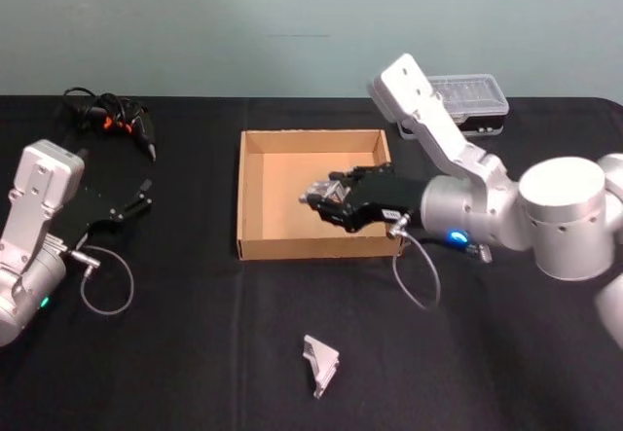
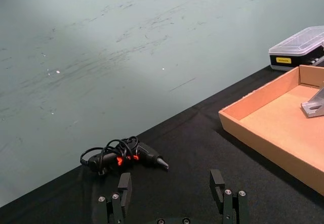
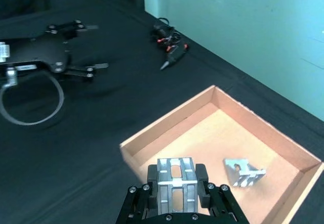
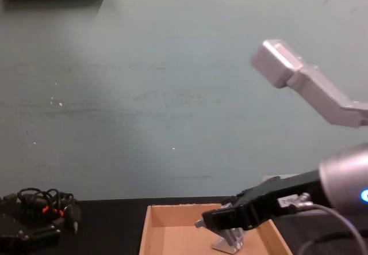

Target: Use one hand to pick up the angle iron from the table and place it into the box.

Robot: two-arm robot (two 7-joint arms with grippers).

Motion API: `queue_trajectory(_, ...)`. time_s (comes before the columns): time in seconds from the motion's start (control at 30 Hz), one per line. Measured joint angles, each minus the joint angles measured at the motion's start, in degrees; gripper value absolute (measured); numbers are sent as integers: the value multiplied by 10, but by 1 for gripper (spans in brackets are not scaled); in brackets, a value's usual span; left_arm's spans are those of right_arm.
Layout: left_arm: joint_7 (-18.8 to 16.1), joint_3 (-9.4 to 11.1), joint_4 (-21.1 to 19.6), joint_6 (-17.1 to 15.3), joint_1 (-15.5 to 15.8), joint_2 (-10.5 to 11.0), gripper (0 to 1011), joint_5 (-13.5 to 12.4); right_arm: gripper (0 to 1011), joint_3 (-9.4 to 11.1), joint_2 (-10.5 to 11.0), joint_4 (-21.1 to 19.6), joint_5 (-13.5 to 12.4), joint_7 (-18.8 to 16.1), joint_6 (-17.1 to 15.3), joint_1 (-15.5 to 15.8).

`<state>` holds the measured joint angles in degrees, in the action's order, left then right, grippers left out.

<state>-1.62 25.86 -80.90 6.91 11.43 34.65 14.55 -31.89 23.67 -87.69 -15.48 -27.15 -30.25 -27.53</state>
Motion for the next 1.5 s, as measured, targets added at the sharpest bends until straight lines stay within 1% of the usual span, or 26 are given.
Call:
queue_trajectory(0.03,0,0,0,0,0,0,1011,0,446,-3,-5,10,2,0,2,-6)
queue_trajectory(0.07,0,0,0,0,0,0,1011,0,446,-9,-15,31,8,0,5,-18)
queue_trajectory(0.17,0,0,0,0,0,0,1012,0,446,-18,-29,61,19,2,8,-34)
queue_trajectory(0.2,0,0,0,0,0,0,1011,0,445,-23,-39,83,27,4,12,-45)
queue_trajectory(0.23,0,0,0,0,0,0,1011,0,445,-23,-39,83,27,4,12,-45)
queue_trajectory(0.27,0,0,0,0,0,0,1011,0,446,-28,-52,109,35,6,17,-58)
queue_trajectory(0.3,0,0,0,0,0,0,1011,0,446,-28,-52,109,35,6,17,-58)
queue_trajectory(0.33,0,0,0,0,0,0,1011,0,446,-31,-62,127,40,7,20,-66)
queue_trajectory(0.4,0,0,0,0,0,0,1011,0,446,-33,-70,145,45,8,23,-74)
queue_trajectory(0.43,0,0,0,0,0,0,1011,0,446,-36,-78,161,50,7,26,-83)
queue_trajectory(0.53,0,0,0,0,0,0,1011,0,445,-39,-88,183,59,8,31,-93)
queue_trajectory(0.57,0,0,0,0,0,0,1011,0,446,-41,-95,195,63,8,33,-100)
queue_trajectory(0.77,0,0,0,0,0,0,1011,0,446,-43,-115,242,75,5,36,-119)
queue_trajectory(0.97,0,0,0,0,0,0,1011,0,445,-40,-126,272,81,-2,35,-126)
queue_trajectory(1.07,0,0,0,0,0,0,1011,0,446,-38,-128,279,84,-4,35,-127)
queue_trajectory(1.3,0,0,0,0,0,0,1011,0,446,-31,-133,295,86,-17,45,-128)
queue_trajectory(1.47,0,0,0,0,0,0,1011,0,448,-32,-132,293,86,-17,44,-128)
queue_trajectory(1.5,0,0,0,0,0,0,1011,0,463,-32,-132,292,86,-17,44,-128)
